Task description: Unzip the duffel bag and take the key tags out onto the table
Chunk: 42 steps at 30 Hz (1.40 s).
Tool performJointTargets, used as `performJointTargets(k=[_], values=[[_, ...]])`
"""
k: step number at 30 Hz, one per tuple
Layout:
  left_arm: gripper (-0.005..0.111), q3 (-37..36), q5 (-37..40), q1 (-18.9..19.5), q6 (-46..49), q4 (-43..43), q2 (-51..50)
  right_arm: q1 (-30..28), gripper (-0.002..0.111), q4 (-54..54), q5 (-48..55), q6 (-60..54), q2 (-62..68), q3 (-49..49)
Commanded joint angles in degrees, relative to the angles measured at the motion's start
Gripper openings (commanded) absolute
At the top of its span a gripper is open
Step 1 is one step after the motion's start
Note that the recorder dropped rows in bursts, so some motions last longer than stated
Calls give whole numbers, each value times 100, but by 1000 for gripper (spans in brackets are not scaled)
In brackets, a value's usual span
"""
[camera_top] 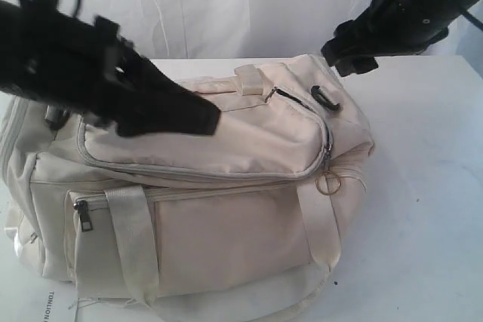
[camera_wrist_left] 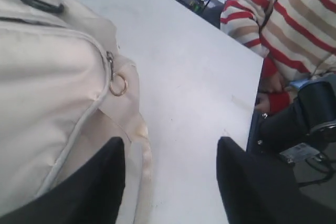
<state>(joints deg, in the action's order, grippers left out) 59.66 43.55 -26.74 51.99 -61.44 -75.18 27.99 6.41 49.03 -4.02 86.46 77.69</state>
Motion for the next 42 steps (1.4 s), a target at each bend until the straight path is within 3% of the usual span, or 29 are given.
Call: performJointTargets(k=[1,5,9,16,30,32,38,42], values=[[56,-32,-895,-970,462,-305,-614,-416,62,-35,-109,131,-5,29],[56,412,-1863,-1776,328,-96,-1264,-653,62,-406,-36,-64,-5,29],[56,859,-2047,-2125,146,46,-1887,-736,62,-448,-28,-66,-5,29],[56,1369,-2209,-2203,-61,23,-2764,-734,62,-536,-2,-66,-5,18],[62,1386,-3664,-2203,-85,23,-3355,-734,62,-607,21,-66,-5,18],[56,1386,-3812,-2203,-85,23,-3355,-734,62,-641,58,-66,-5,18],[4,1386,-3784,-2203,-85,25,-3117,-734,62,-885,71,-199,-5,8],[0,1386,-3659,-2203,-74,160,-2876,-734,62,-2254,71,-1374,-5,-102]])
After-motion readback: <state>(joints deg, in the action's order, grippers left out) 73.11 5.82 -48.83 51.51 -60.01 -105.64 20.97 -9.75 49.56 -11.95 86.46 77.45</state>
